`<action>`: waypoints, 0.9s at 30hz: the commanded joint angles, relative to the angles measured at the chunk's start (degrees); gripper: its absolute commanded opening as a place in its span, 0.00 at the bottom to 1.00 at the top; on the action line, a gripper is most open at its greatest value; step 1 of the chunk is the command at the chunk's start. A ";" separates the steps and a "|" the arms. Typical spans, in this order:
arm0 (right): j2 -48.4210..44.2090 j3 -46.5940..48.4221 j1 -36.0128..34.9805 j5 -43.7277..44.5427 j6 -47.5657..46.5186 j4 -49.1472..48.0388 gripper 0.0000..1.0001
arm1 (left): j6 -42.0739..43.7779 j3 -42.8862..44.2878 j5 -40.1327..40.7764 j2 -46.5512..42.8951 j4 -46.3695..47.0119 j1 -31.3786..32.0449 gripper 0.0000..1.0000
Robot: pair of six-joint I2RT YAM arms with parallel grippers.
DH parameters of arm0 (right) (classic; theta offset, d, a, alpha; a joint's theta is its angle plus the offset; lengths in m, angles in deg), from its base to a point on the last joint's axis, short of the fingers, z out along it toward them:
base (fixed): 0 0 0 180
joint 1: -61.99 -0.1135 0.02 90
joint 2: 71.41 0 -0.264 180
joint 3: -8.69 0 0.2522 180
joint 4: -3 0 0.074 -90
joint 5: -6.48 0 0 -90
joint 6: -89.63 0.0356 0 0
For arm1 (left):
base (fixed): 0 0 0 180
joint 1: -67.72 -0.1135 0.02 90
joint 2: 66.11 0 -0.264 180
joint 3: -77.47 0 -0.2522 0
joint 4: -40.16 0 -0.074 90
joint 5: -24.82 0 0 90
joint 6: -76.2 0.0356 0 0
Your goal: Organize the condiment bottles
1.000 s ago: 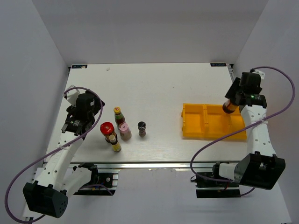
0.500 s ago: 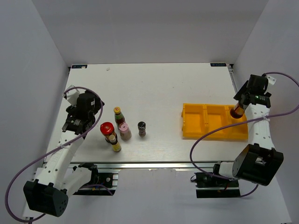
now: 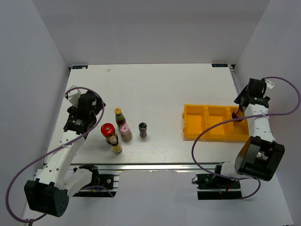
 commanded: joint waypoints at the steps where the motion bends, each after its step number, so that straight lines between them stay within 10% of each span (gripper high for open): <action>1: 0.55 -0.40 0.40 1.17 0.78 -7.55 0.27 | 0.53 1.42 0.20 -0.57 1.01 -0.23 0.98; 10: 2.04 -3.49 0.40 1.61 1.84 -11.16 0.42 | 1.15 1.59 -1.20 -0.75 1.54 -0.14 0.98; 16: 4.16 -1.82 0.40 1.08 2.89 -7.75 0.89 | 1.15 1.86 -1.82 -0.75 0.93 -0.23 0.98; 27: -6.20 3.10 -0.12 -4.71 0.35 -4.04 0.89 | 0.88 1.68 -3.31 -0.48 1.28 -0.14 0.98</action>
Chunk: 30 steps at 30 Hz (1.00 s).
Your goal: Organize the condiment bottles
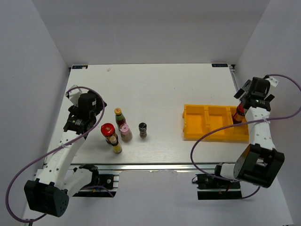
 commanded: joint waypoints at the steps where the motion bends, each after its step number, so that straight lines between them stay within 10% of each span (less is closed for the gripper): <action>1: -6.49 4.70 -0.80 -4.56 -1.82 -0.22 0.89 | 0.14 1.62 -0.86 -0.40 0.75 -0.23 0.98; 11: -12.22 4.27 -37.57 -27.06 -14.04 -1.18 0.89 | -1.71 3.37 -3.41 0.31 -1.44 -0.23 0.98; 16: -5.56 4.34 -59.55 -21.98 -18.08 -1.45 0.89 | -2.15 2.85 -3.94 -0.66 -1.45 -0.14 0.98; 30: 20.90 19.11 -77.71 -10.48 -17.82 2.78 0.89 | -2.32 1.00 -3.59 -3.56 -2.41 -0.23 0.98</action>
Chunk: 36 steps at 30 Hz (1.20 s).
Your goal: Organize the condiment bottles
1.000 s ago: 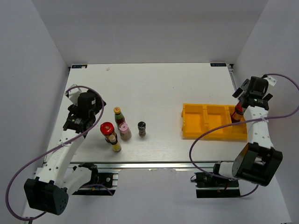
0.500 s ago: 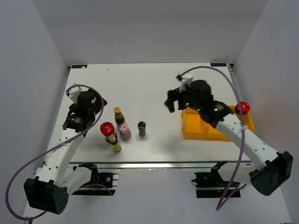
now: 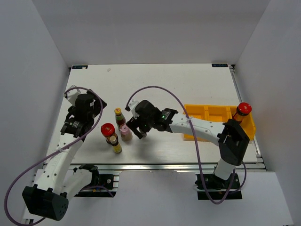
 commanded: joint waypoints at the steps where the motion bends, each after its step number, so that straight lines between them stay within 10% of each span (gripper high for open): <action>1: 1.35 4.50 -1.14 5.84 -0.73 0.61 0.89 | -0.46 -0.29 0.00 -1.44 -0.31 -0.14 0.98; 36: 14.28 9.33 -4.04 -1.89 -2.31 -15.12 0.88 | -0.38 -0.73 0.87 -0.91 -0.23 -0.23 0.98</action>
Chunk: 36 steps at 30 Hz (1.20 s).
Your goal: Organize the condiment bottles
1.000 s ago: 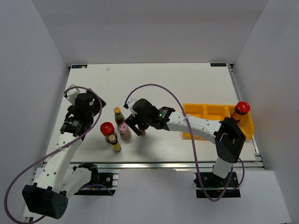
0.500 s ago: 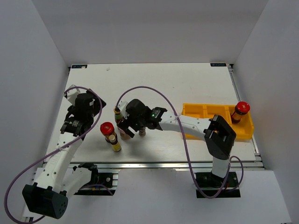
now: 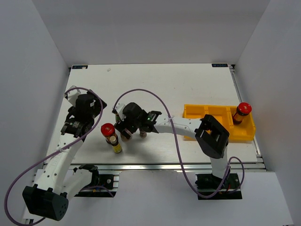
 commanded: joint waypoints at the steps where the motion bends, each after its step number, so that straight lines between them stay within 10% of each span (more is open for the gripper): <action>1: 0.24 1.72 -0.90 0.03 2.04 -4.50 0.87 | -0.18 -0.33 0.83 -0.56 -0.21 -0.23 0.98; 23: -10.11 -6.09 -2.39 3.37 8.02 -7.75 0.35 | -0.53 -0.69 1.01 -1.71 -0.38 -0.23 0.98; 36: -32.97 -16.99 2.86 24.62 5.74 -14.79 0.33 | -0.36 -0.68 0.83 -2.23 -0.47 -0.23 0.98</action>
